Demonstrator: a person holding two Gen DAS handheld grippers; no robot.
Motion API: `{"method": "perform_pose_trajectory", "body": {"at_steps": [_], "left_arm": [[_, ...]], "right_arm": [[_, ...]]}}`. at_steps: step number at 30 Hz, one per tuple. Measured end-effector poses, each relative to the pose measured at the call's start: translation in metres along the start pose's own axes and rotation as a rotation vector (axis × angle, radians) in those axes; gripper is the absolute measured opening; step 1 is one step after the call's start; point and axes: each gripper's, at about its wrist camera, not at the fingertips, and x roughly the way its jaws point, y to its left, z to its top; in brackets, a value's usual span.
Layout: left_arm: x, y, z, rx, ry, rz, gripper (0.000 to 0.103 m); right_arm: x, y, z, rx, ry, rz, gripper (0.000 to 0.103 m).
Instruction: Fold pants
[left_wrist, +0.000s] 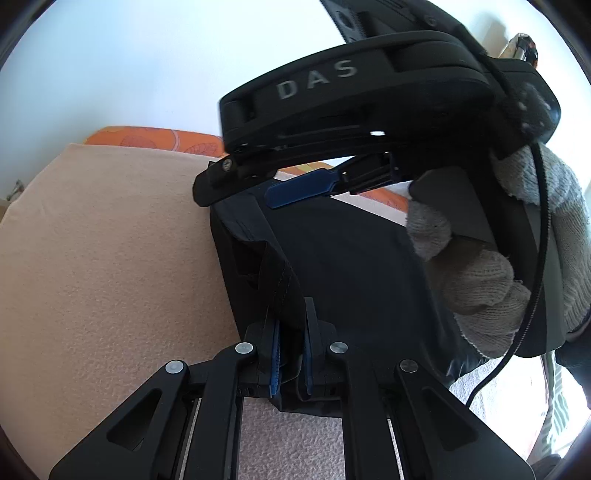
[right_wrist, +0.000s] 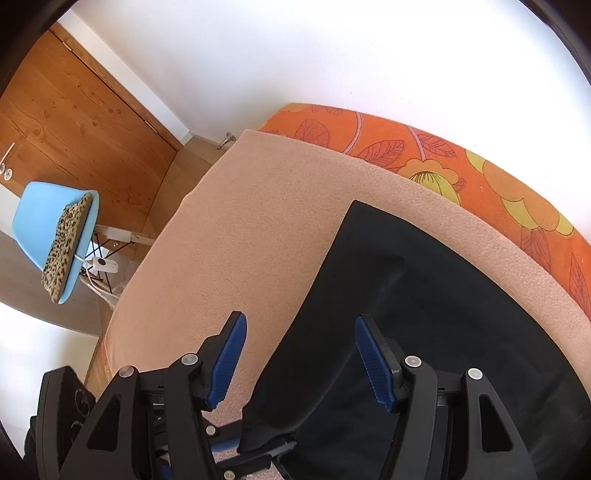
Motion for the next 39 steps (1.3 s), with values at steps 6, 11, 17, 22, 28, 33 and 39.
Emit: {"method": "perform_pose_trajectory", "body": {"at_steps": [6, 11, 17, 22, 28, 33, 39], "left_arm": [[-0.002, -0.002, -0.001, 0.020, -0.010, -0.024, 0.009], [-0.004, 0.001, -0.004, 0.035, -0.008, -0.033, 0.008], [-0.012, 0.003, -0.005, 0.052, -0.009, -0.051, 0.008], [-0.016, -0.007, -0.002, 0.082, -0.010, -0.080, 0.008], [-0.012, -0.037, 0.001, 0.119, 0.002, -0.137, 0.008], [-0.001, -0.087, -0.002, 0.185, 0.020, -0.202, 0.008], [0.024, -0.133, -0.020, 0.241, 0.093, -0.277, 0.008]], "right_arm": [[0.038, -0.001, 0.011, 0.013, 0.072, -0.084, 0.063], [0.052, -0.001, 0.012, -0.031, 0.107, -0.176, 0.041], [0.028, -0.025, 0.005, 0.045, 0.059, -0.121, 0.006], [-0.010, -0.050, -0.007, 0.098, -0.031, -0.082, 0.004], [-0.055, -0.081, -0.026, 0.159, -0.123, -0.075, 0.004], [-0.095, -0.117, -0.055, 0.208, -0.188, -0.089, 0.004], [-0.128, -0.176, -0.111, 0.309, -0.242, -0.089, 0.004]]}}
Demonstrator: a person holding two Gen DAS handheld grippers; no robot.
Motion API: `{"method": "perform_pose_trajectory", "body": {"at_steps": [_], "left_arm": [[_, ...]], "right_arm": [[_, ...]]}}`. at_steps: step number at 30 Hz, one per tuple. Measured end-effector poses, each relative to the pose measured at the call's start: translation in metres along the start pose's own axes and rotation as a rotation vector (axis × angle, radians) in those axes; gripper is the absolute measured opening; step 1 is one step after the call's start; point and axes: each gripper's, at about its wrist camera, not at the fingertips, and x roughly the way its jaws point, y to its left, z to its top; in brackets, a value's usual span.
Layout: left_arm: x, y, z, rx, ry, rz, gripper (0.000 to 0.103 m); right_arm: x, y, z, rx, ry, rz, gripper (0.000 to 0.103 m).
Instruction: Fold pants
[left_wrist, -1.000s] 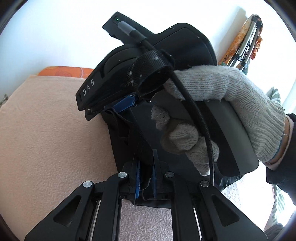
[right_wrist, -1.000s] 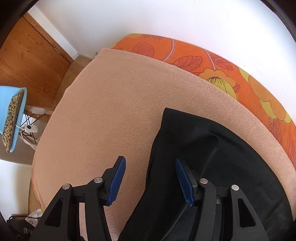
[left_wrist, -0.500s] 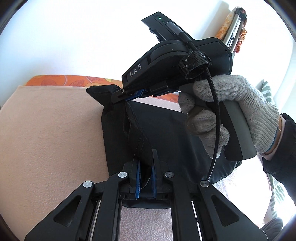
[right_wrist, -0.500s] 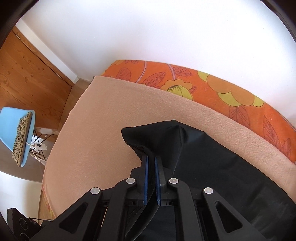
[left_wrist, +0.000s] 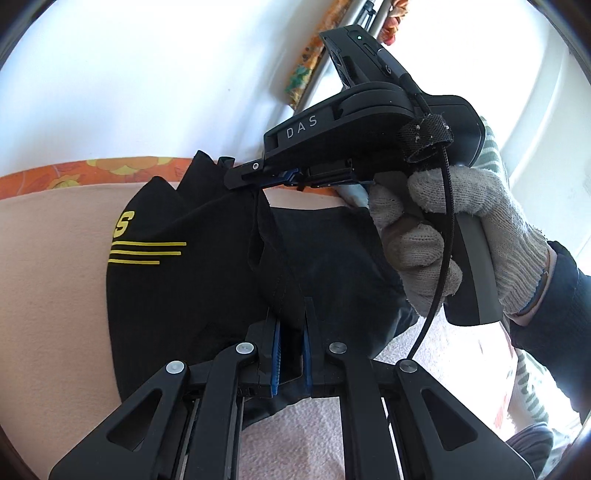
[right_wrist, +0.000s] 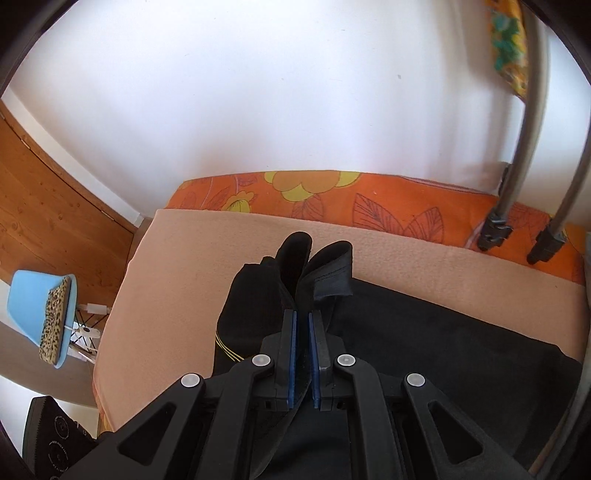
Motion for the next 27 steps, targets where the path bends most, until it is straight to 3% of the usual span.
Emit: {"method": "perform_pose_trajectory", "body": {"at_steps": [8, 11, 13, 14, 17, 18, 19, 22, 25, 26, 27], "left_arm": [[0.048, -0.053, -0.009, 0.069, 0.087, -0.061, 0.008], [0.065, -0.069, -0.008, 0.076, 0.114, -0.075, 0.008], [0.071, -0.076, -0.012, 0.086, 0.127, -0.080, 0.008], [0.073, -0.079, -0.014, 0.092, 0.133, -0.083, 0.008], [0.076, -0.086, -0.019, 0.112, 0.143, -0.080, 0.008], [0.077, -0.087, -0.019, 0.110, 0.143, -0.080, 0.008], [0.078, -0.088, -0.018, 0.106, 0.143, -0.079, 0.008], [0.079, -0.093, -0.012, 0.099, 0.126, -0.080, 0.008], [0.087, -0.094, -0.008, 0.072, 0.131, -0.104, 0.008], [0.088, -0.094, -0.008, 0.062, 0.145, -0.116, 0.013], [0.089, -0.096, -0.009, 0.061, 0.158, -0.127, 0.017]], "right_arm": [[-0.034, -0.087, -0.040, 0.127, -0.053, -0.008, 0.004], [-0.037, -0.104, -0.042, 0.158, -0.040, 0.031, 0.014], [-0.043, -0.112, -0.041, 0.178, -0.039, 0.021, 0.056], [-0.044, -0.114, -0.039, 0.186, -0.044, 0.022, 0.060], [-0.037, -0.120, -0.032, 0.188, -0.017, 0.012, 0.060], [-0.032, -0.121, -0.030, 0.186, -0.006, -0.016, 0.049], [-0.029, -0.122, -0.030, 0.179, 0.004, -0.044, 0.023], [-0.028, -0.119, -0.027, 0.148, -0.004, -0.070, 0.006], [-0.038, -0.115, -0.024, 0.093, -0.039, -0.141, 0.010], [-0.042, -0.118, -0.024, 0.086, -0.043, -0.165, 0.013], [-0.046, -0.119, -0.022, 0.083, -0.042, -0.199, 0.032]]}}
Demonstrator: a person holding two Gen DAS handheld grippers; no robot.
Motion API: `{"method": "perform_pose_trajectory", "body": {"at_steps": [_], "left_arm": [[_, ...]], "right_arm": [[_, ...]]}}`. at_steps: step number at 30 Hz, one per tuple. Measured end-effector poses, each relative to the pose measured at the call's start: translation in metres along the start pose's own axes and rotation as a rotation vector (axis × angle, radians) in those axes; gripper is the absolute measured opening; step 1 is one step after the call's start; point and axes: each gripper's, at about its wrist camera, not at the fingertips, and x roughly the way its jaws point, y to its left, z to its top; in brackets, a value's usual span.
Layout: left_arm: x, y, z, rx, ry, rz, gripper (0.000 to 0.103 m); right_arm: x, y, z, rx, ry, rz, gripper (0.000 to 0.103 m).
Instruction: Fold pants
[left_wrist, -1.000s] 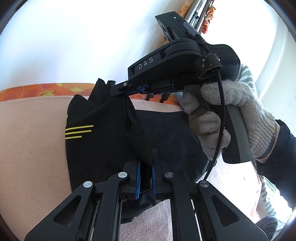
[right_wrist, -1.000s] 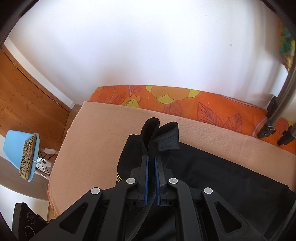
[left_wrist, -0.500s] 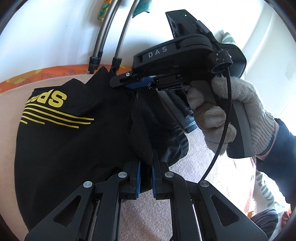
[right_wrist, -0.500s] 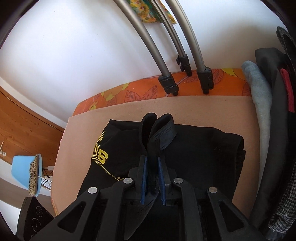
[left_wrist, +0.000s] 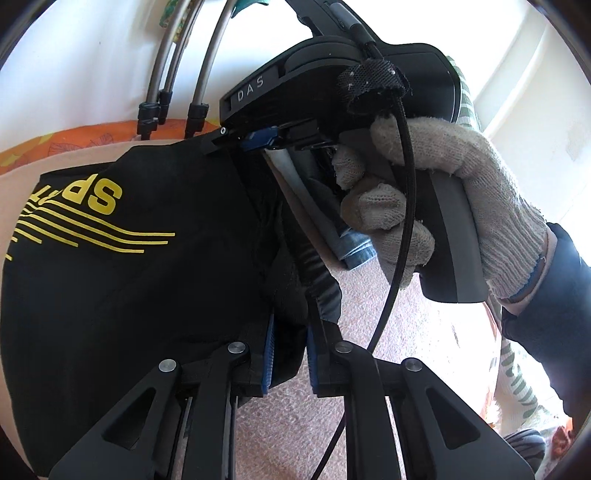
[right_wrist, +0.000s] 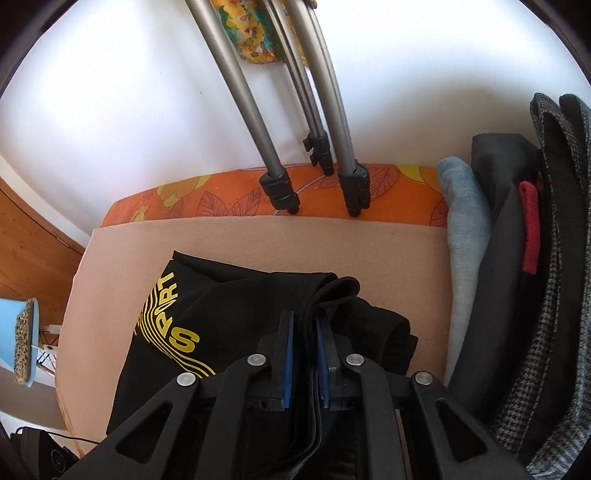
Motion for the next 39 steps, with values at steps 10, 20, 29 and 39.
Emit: {"method": "perform_pose_trajectory", "body": {"at_steps": [10, 20, 29, 39], "left_arm": [[-0.070, 0.012, -0.021, 0.053, -0.026, 0.064, 0.029], [-0.108, 0.091, -0.032, 0.020, -0.016, 0.295, 0.029], [-0.095, 0.102, -0.040, 0.023, 0.027, 0.287, 0.029], [-0.087, 0.094, -0.040, 0.073, 0.045, 0.284, 0.029]], "right_arm": [[-0.041, 0.015, 0.013, -0.084, -0.079, -0.007, 0.048], [0.002, -0.003, 0.000, 0.049, 0.047, 0.025, 0.048], [0.003, 0.007, -0.006, 0.024, 0.030, 0.026, 0.000], [-0.009, 0.000, -0.006, -0.047, 0.070, -0.199, 0.028]]}}
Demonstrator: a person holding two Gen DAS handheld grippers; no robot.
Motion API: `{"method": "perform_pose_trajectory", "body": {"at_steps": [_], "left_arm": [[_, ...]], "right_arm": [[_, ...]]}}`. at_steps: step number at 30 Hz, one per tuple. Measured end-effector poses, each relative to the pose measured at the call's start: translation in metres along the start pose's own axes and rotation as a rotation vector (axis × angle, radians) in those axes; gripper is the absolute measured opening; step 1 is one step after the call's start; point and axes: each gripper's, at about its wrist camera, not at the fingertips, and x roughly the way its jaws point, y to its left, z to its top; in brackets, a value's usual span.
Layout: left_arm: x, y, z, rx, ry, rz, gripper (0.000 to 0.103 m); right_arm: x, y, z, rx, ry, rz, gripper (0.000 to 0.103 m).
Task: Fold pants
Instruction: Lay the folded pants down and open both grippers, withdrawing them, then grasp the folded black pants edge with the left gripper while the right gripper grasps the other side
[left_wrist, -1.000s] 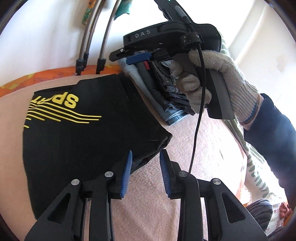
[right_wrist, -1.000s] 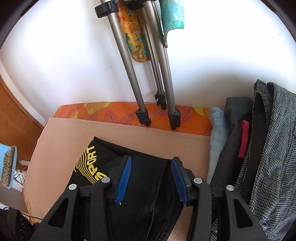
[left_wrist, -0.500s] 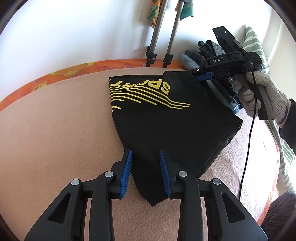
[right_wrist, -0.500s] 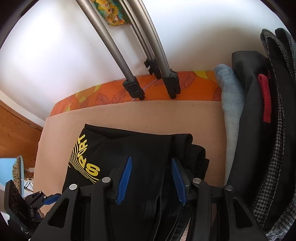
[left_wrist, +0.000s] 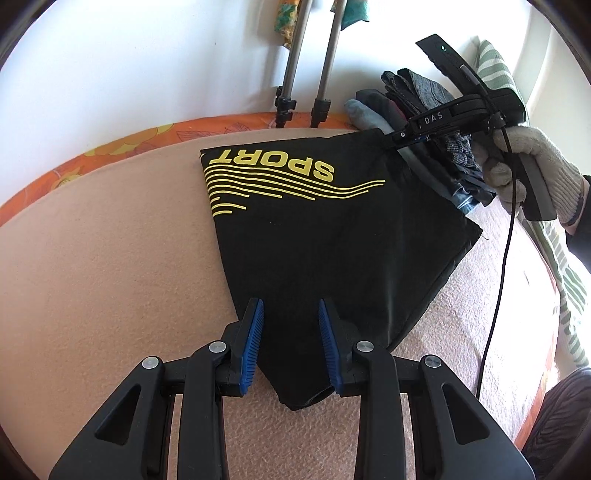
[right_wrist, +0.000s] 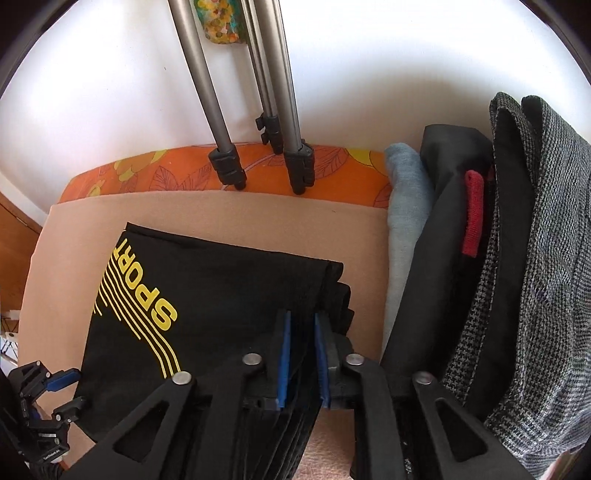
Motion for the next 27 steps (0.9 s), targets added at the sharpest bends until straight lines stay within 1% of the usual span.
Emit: {"method": "perform_pose_trajectory", "body": {"at_steps": [1, 2, 4, 7, 9, 11, 12, 14, 16, 20, 22, 24, 26, 27], "left_arm": [[0.002, -0.001, 0.000, 0.003, 0.005, 0.008, 0.029], [0.004, -0.001, 0.000, 0.004, 0.005, 0.012, 0.029], [0.004, -0.001, 0.000, 0.006, -0.003, 0.015, 0.029], [0.001, -0.002, 0.001, 0.014, -0.013, 0.013, 0.029], [0.000, -0.002, 0.001, 0.008, -0.016, 0.014, 0.029], [0.000, 0.000, 0.002, -0.004, -0.013, 0.011, 0.029], [0.000, 0.001, 0.003, -0.010, -0.015, 0.017, 0.029], [-0.001, 0.002, 0.005, -0.015, -0.021, 0.032, 0.029], [-0.003, 0.006, 0.008, -0.043, -0.029, 0.042, 0.029], [-0.002, 0.022, 0.013, -0.109, -0.014, 0.058, 0.029], [0.001, 0.030, 0.014, -0.122, 0.008, 0.072, 0.029], [-0.002, 0.037, 0.020, -0.119, -0.007, 0.097, 0.029], [-0.004, 0.050, 0.031, -0.153, -0.022, 0.088, 0.029], [-0.004, 0.056, 0.037, -0.174, -0.025, 0.083, 0.029]], "right_arm": [[-0.007, 0.004, 0.000, -0.019, -0.039, -0.027, 0.033], [-0.015, 0.007, 0.000, -0.036, -0.064, -0.025, 0.034], [-0.027, 0.010, 0.000, -0.035, -0.082, 0.029, 0.033], [-0.041, 0.014, -0.016, -0.044, -0.080, 0.079, 0.033], [-0.046, 0.017, -0.033, -0.047, -0.068, 0.084, 0.033], [-0.048, 0.015, -0.053, -0.023, -0.051, 0.121, 0.034], [-0.047, 0.015, -0.062, -0.013, -0.043, 0.121, 0.036], [-0.043, 0.016, -0.076, -0.021, -0.034, 0.092, 0.036], [-0.038, 0.016, -0.088, -0.030, -0.021, 0.065, 0.036], [-0.029, 0.018, -0.103, -0.028, -0.002, 0.077, 0.036], [-0.023, 0.021, -0.108, -0.055, 0.012, 0.053, 0.035], [-0.019, 0.022, -0.110, -0.066, 0.033, 0.046, 0.035], [-0.025, 0.023, -0.107, -0.066, 0.021, 0.054, 0.036], [-0.030, 0.023, -0.103, -0.060, -0.001, 0.068, 0.038]]}}
